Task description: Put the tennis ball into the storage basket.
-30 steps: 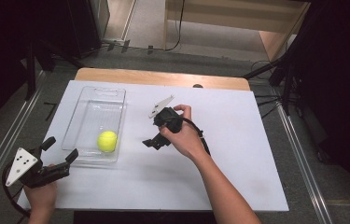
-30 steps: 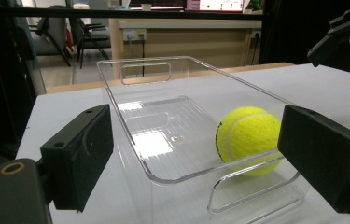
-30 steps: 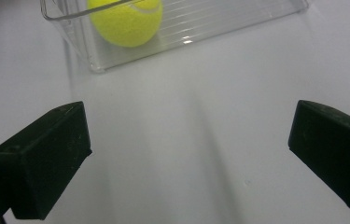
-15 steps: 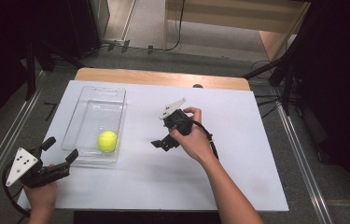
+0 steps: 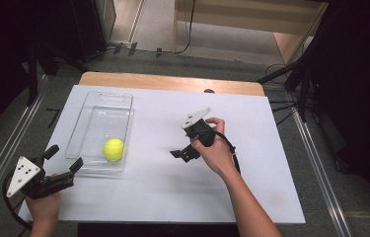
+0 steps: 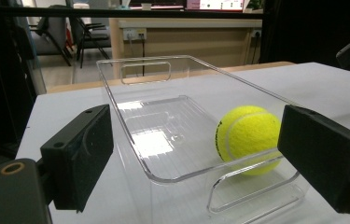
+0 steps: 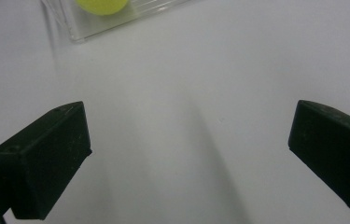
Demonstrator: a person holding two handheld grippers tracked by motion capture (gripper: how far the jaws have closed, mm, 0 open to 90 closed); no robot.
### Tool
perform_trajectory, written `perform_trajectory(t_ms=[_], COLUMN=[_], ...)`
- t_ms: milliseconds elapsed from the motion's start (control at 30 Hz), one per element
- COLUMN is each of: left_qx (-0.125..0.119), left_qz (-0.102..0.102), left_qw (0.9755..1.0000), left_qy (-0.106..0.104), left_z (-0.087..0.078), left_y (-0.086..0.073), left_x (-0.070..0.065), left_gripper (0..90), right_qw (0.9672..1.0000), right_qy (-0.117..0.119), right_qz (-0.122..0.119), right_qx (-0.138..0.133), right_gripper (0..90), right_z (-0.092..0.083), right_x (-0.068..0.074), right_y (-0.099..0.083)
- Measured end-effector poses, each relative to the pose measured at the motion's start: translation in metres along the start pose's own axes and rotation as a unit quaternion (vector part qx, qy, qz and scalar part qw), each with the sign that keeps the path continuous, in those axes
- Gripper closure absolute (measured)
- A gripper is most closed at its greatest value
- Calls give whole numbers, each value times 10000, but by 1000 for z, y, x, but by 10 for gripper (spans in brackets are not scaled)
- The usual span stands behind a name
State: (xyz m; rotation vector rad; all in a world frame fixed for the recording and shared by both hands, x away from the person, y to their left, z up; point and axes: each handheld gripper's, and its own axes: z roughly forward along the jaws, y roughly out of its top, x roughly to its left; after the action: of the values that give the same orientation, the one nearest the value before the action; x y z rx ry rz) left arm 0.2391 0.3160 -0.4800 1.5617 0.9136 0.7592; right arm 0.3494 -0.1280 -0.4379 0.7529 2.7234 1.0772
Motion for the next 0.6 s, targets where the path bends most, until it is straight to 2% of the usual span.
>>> perform_trajectory(t_ms=[600], left_qx=[27], left_qz=[64], left_qw=[10000], left_qy=[5], left_z=[1], left_y=[0], left_x=[-2], left_gripper=[110], right_qw=[9993], right_qy=[-190], right_qz=[286], right_qx=[-126], right_gripper=[0], right_z=[-18], right_x=[-7], right_y=[-32])
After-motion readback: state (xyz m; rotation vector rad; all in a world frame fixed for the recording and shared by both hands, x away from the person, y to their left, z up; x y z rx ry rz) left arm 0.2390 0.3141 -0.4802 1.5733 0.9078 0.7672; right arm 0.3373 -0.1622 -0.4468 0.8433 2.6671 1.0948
